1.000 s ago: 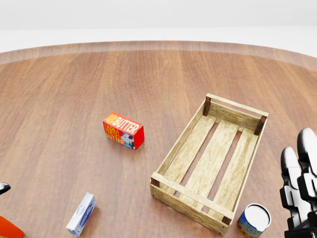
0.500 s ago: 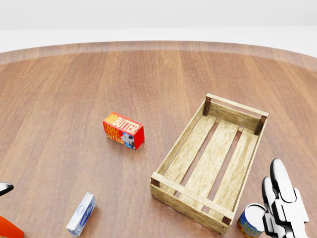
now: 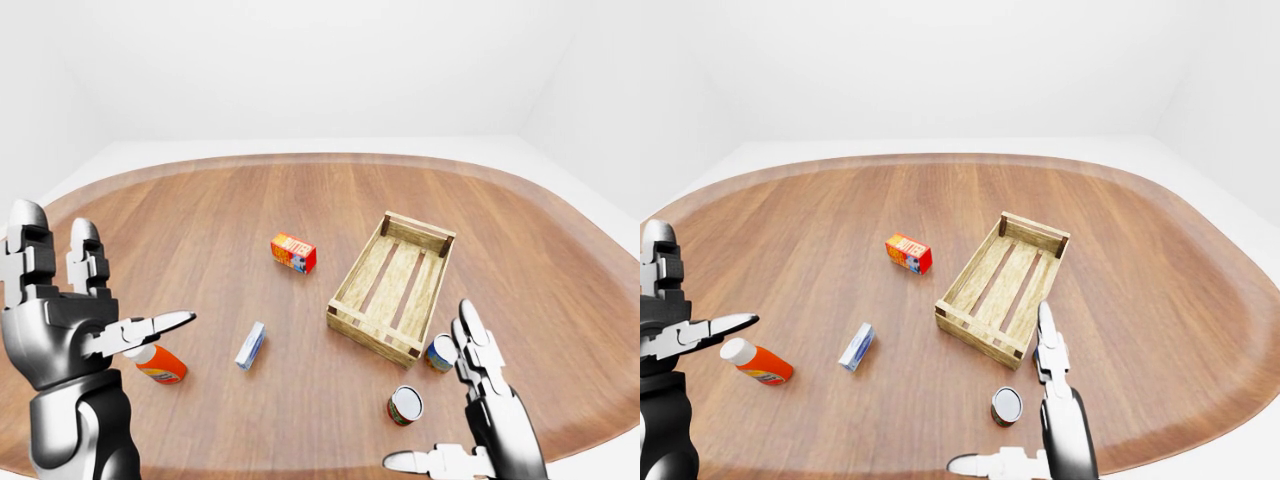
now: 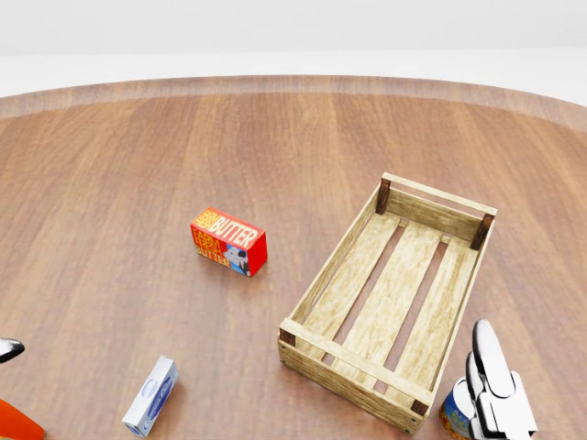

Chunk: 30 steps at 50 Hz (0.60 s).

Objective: Pick up the tomato sauce, and put it in the wooden tray.

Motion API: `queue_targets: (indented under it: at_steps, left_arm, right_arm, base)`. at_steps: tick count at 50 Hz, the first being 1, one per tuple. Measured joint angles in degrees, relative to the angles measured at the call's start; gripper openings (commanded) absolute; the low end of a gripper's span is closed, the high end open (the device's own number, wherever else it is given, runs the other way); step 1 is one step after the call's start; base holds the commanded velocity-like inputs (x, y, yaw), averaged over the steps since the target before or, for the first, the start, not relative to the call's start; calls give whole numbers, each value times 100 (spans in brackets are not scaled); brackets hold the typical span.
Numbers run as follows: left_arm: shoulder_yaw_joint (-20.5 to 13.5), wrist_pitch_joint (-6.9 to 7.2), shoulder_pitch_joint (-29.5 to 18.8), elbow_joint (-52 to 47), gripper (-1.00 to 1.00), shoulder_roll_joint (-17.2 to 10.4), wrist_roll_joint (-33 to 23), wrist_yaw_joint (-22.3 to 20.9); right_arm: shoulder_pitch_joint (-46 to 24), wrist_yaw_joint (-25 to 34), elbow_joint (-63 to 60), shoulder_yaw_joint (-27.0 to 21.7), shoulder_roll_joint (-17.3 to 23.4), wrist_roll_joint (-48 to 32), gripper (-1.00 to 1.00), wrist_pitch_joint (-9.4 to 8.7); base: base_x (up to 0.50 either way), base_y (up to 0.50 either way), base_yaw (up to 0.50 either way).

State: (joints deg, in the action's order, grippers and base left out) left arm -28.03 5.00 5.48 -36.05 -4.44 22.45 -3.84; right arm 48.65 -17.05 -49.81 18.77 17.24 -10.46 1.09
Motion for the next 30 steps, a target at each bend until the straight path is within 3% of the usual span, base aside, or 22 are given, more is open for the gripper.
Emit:
queue_targets:
  at_steps: [30]
  left_arm:
    - [6,0,46,-65,98,43,-22,-33]
  right_arm:
    - [-195,-679,361,642,648,-136,100,-55]
  base:
    - [0,0,0]
